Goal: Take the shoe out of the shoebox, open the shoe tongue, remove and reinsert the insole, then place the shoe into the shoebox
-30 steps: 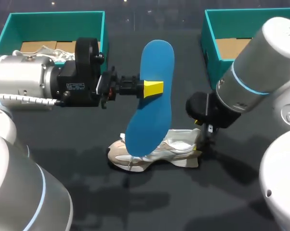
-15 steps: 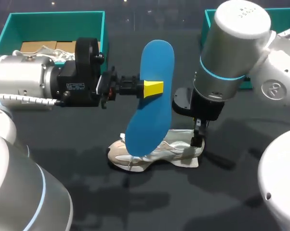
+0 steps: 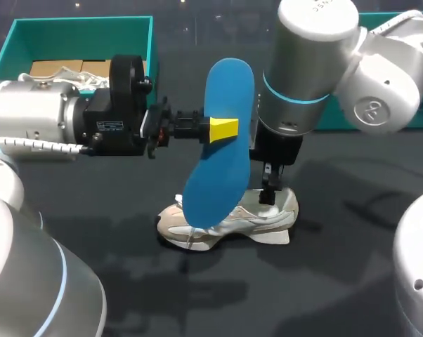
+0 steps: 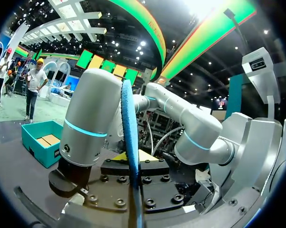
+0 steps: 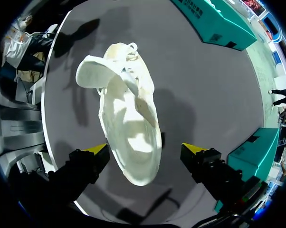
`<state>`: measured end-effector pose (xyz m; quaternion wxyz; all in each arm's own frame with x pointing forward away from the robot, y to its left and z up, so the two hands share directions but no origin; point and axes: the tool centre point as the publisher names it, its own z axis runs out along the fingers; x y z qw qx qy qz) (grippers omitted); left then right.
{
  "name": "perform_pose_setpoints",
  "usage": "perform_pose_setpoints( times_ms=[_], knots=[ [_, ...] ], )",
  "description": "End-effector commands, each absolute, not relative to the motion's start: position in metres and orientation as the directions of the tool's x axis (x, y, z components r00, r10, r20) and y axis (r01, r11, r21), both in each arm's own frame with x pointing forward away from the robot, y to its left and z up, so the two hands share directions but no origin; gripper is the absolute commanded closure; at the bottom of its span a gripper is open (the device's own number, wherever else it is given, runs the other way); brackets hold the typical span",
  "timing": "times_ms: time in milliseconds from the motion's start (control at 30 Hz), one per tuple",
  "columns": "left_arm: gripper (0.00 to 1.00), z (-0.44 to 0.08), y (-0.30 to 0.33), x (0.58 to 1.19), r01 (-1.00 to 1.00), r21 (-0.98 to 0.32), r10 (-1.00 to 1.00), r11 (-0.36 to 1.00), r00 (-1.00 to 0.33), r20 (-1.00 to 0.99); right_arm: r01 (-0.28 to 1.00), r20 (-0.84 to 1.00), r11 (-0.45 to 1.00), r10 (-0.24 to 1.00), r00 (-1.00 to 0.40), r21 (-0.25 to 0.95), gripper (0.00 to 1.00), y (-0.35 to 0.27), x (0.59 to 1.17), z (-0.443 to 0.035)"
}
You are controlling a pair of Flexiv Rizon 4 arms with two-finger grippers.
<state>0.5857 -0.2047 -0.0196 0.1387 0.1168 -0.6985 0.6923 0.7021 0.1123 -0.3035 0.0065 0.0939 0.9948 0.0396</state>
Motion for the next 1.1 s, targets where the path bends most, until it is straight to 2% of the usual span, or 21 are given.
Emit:
perform_pose_setpoints(
  times_ms=[33, 467, 867, 1000, 1100],
  knots=[
    [1.0, -0.021, -0.205, 0.584, -0.355, -0.935, 0.027, 0.011, -0.934, 0.355, 0.187, -0.003, 0.98, 0.188, -0.982, 0.073, 0.0, 0.118, 0.705, -0.31],
    [1.0, -0.021, -0.205, 0.584, -0.355, -0.935, 0.027, 0.011, -0.934, 0.355, 0.204, -0.017, 0.977, 0.205, -0.979, 0.057, 0.0, 0.141, 0.714, -0.325],
    [1.0, -0.021, -0.205, 0.584, -0.355, -0.935, 0.027, 0.011, -0.934, 0.355, 0.162, 0.008, 0.984, 0.162, -0.987, 0.069, 0.02, 0.15, 0.724, -0.351],
    [1.0, -0.021, -0.205, 0.584, -0.355, -0.935, 0.027, 0.011, -0.934, 0.355, 0.149, 0.024, 0.987, 0.148, -0.989, 0.065, 0.17, 0.153, 0.726, -0.36],
    [1.0, -0.021, -0.205, 0.584, -0.355, -0.935, 0.027, 0.011, -0.934, 0.355, 0.144, 0.033, 0.987, 0.142, -0.989, 0.066, 0.34, 0.153, 0.725, -0.366]
  ],
)
